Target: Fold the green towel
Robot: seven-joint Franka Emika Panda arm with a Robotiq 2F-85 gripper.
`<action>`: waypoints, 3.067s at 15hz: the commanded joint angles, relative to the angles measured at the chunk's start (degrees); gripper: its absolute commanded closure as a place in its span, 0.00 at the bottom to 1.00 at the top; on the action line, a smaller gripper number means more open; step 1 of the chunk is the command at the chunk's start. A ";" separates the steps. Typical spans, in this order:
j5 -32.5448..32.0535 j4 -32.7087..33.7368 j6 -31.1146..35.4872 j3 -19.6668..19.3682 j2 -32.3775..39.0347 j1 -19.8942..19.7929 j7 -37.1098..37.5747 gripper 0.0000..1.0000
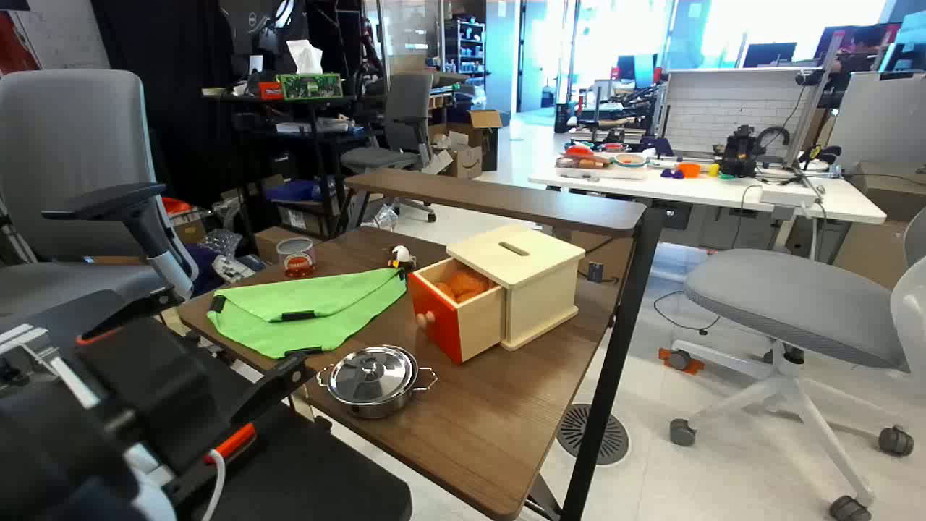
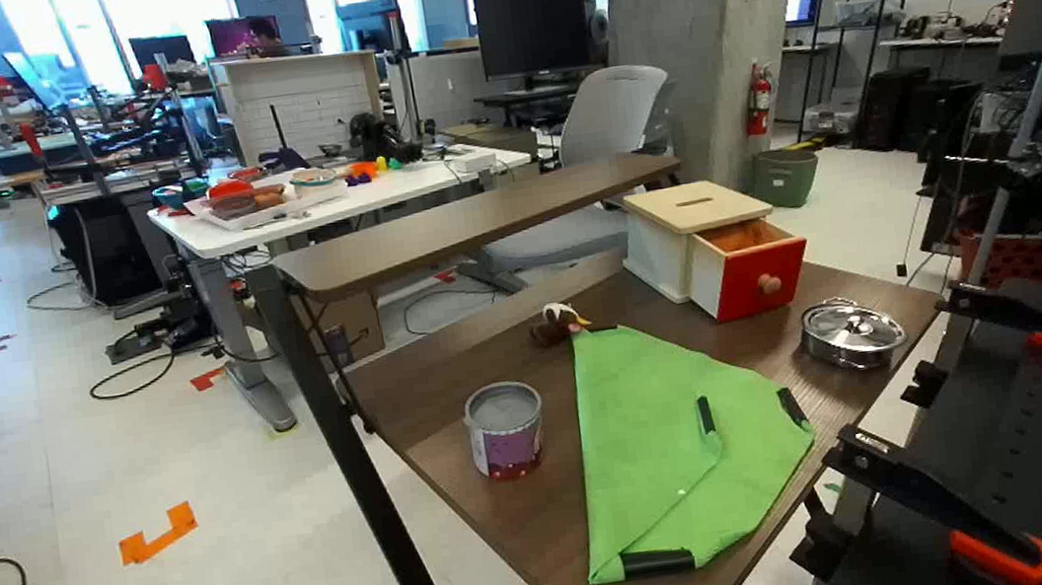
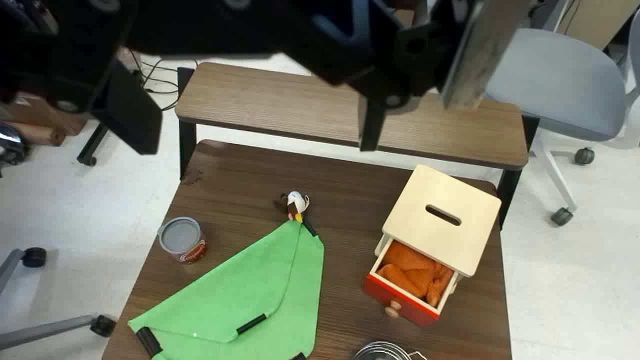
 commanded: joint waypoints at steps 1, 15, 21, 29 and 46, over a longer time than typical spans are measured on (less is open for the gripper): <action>0.01 0.17 -0.11 0.03 0.01 -0.02 0.01 0.00; 0.01 0.33 -0.11 0.03 0.01 -0.02 0.01 0.00; -1.96 -4.94 5.33 2.02 1.50 1.05 -0.70 0.00; 2.52 -15.75 22.29 5.59 9.69 7.51 -1.81 0.00; 1.68 -19.04 31.66 8.03 16.92 8.27 0.39 0.00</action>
